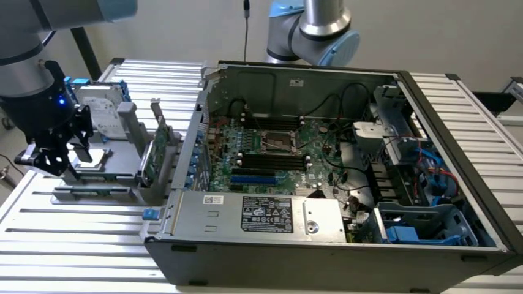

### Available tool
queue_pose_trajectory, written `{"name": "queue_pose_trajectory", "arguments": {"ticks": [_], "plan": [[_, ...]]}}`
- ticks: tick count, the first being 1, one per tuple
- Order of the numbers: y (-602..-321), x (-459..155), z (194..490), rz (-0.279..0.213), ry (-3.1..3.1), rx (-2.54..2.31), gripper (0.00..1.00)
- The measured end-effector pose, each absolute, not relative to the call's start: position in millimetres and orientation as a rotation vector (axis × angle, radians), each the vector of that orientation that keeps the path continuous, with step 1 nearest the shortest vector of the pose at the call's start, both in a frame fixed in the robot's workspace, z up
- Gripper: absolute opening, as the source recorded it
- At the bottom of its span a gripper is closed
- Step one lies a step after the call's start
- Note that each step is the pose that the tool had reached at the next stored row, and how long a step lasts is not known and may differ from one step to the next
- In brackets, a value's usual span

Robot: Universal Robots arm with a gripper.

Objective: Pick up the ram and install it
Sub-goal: 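Pick up the ram and move it above insertion slot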

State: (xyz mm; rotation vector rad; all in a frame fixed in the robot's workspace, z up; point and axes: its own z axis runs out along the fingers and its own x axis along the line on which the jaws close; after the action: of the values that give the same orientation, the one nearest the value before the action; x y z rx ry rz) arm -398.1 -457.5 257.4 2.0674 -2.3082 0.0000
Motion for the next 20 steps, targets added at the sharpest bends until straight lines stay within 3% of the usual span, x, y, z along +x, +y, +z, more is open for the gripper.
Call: {"name": "queue_pose_trajectory", "arguments": {"ticks": [20], "plan": [[-457.8,-399.9,254.2,0.002,-2.239,2.143,0.48]]}}
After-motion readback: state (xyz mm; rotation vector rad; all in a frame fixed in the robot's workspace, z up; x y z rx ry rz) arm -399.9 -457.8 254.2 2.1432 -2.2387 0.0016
